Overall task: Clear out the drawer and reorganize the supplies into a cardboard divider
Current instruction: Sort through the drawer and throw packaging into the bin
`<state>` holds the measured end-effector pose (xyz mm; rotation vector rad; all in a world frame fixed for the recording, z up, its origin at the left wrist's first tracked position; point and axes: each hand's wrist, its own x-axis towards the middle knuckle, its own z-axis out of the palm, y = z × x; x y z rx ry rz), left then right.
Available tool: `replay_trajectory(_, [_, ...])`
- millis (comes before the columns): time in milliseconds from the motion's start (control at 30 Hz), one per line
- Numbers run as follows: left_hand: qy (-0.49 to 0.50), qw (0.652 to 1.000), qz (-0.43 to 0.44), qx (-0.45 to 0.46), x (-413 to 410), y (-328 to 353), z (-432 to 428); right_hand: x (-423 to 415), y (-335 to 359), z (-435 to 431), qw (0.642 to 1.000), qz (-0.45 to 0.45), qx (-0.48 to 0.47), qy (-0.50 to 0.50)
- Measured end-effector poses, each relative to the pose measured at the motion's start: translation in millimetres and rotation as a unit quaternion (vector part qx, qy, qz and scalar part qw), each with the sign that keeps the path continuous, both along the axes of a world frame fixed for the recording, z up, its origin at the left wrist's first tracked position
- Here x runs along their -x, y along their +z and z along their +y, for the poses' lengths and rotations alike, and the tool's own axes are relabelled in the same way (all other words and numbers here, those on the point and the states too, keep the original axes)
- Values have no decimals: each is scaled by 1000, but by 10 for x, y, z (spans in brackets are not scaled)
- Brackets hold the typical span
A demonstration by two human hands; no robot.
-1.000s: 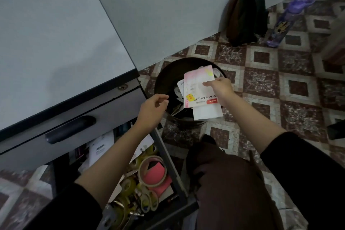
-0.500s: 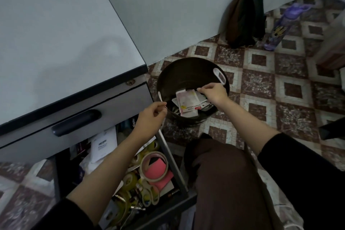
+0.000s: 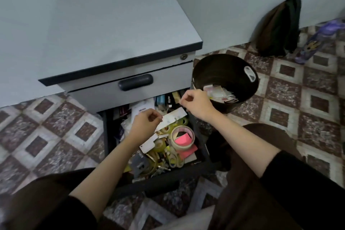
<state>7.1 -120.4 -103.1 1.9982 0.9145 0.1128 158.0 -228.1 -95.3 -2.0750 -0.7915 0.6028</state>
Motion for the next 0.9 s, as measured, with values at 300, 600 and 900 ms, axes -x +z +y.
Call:
replay_trajectory(300, [-9,984,179,9,1020,-535,325,626,-654,230,988,42,123,87])
replay_trajectory(600, [-94,966,239,7,1075,-1079,507,771,-1085,370,977,16,185,109])
replay_trajectory(900, [-185,924,335,-24,967,-1450,502,772,-1088,475,966,-22,196,168])
